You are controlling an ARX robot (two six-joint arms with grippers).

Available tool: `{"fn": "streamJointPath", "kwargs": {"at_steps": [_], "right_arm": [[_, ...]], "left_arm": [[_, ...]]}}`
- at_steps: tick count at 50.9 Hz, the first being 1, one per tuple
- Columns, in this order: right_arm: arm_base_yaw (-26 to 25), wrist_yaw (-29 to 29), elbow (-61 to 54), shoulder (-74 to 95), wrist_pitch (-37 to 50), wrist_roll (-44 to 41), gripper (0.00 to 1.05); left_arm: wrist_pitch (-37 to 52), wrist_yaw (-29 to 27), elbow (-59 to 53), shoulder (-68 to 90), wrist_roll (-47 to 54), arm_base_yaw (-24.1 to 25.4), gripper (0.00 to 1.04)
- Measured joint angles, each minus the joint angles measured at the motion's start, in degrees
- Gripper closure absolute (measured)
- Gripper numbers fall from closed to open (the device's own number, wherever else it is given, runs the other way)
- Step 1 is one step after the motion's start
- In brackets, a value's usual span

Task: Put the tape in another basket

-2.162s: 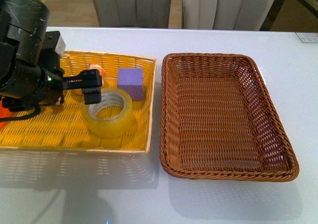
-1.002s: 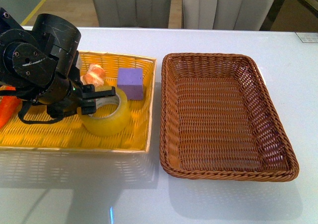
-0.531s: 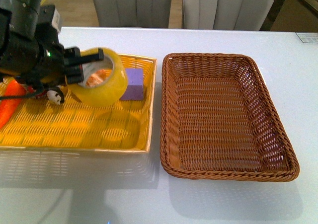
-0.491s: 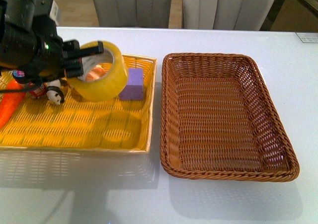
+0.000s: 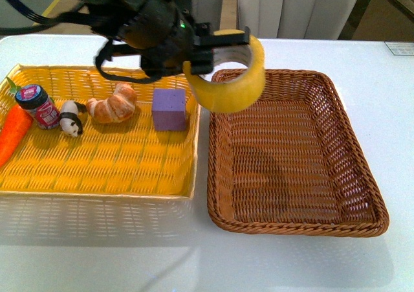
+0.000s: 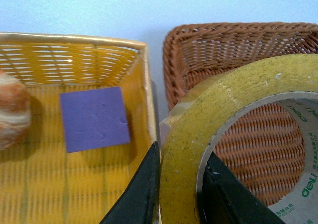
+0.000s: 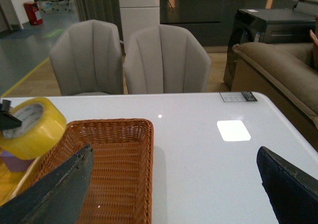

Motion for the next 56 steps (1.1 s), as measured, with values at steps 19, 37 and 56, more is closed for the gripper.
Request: {"fn": "streamJointPath", "kwargs": {"at_steps": [19,37,56], "right_arm": [[0.0,0.0,0.0,0.0,0.0,0.0,0.09],[0.0,0.0,0.0,0.0,0.0,0.0,0.09],[0.0,0.0,0.0,0.0,0.0,0.0,0.09]], "left_arm": [[-3.5,-0.4,8.3,7.6,-1.9,-6.3,0.89],[-5.6,0.9,9.2,10.3,-3.9,-8.9,0.89],[-5.2,0.2,9.1,10.2,-3.9,-9.6,0.33]]}}
